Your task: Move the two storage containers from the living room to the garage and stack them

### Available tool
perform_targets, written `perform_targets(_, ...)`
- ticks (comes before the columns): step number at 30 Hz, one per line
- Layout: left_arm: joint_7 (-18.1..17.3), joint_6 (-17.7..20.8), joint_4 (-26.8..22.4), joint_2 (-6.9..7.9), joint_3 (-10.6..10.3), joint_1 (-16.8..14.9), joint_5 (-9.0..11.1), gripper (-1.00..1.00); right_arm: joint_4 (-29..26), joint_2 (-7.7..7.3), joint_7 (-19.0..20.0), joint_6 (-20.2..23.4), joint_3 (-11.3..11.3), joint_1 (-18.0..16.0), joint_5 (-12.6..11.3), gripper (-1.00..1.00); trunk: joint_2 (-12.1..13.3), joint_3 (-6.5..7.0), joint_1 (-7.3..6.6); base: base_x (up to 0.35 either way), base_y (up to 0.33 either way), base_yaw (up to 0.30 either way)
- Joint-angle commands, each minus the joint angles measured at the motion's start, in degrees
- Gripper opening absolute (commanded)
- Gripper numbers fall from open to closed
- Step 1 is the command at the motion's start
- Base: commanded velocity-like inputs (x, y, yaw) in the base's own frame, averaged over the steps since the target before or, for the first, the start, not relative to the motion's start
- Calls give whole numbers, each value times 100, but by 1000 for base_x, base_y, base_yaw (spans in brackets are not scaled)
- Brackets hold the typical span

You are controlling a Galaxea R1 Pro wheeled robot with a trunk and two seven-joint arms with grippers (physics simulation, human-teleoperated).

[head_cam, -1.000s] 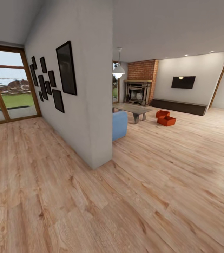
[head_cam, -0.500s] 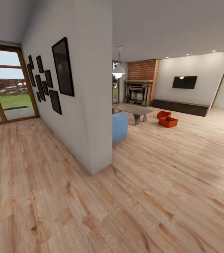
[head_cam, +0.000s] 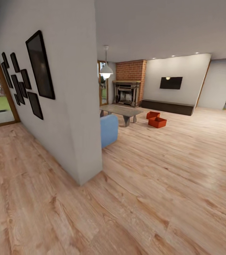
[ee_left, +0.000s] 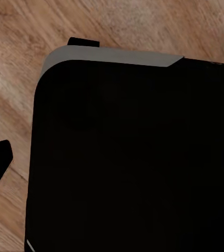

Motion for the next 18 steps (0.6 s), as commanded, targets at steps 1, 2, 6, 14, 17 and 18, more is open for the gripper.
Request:
perform_targets(1, -5, -16, 2, -1, 3, -2, 47, 100, 1, 1, -18, -10, 48, -3, -43, 100, -3, -6, 3, 322, 0, -242)
perform_targets(2, -5, -16, 2, -2, 3, -2, 47, 100, 1, 2, -18, -10, 48, -3, -43, 100, -3, -6, 3, 322, 0, -242)
perform_targets(6, -5, -16, 2, -1, 3, -2, 47, 100, 1, 2, -18, -10, 48, -3, -43, 100, -3, -6, 3, 322, 0, -243)
perform_targets(14, -6, -16, 2, -2, 3, -2, 47, 100, 1, 4, -18, -8, 48, -3, -43, 100, -3, -6, 3, 322, 0, -243)
perform_targets(17, -6, -16, 2, -2, 3, -2, 47, 100, 1, 5, -18, -9, 48, -3, -43, 100, -3, -6, 3, 322, 0, -243)
perform_targets(18, -6, -16, 2, -2, 3, -2, 47, 100, 1, 4, -18, -8, 48, -3, -43, 100, -3, -6, 3, 322, 0, -243)
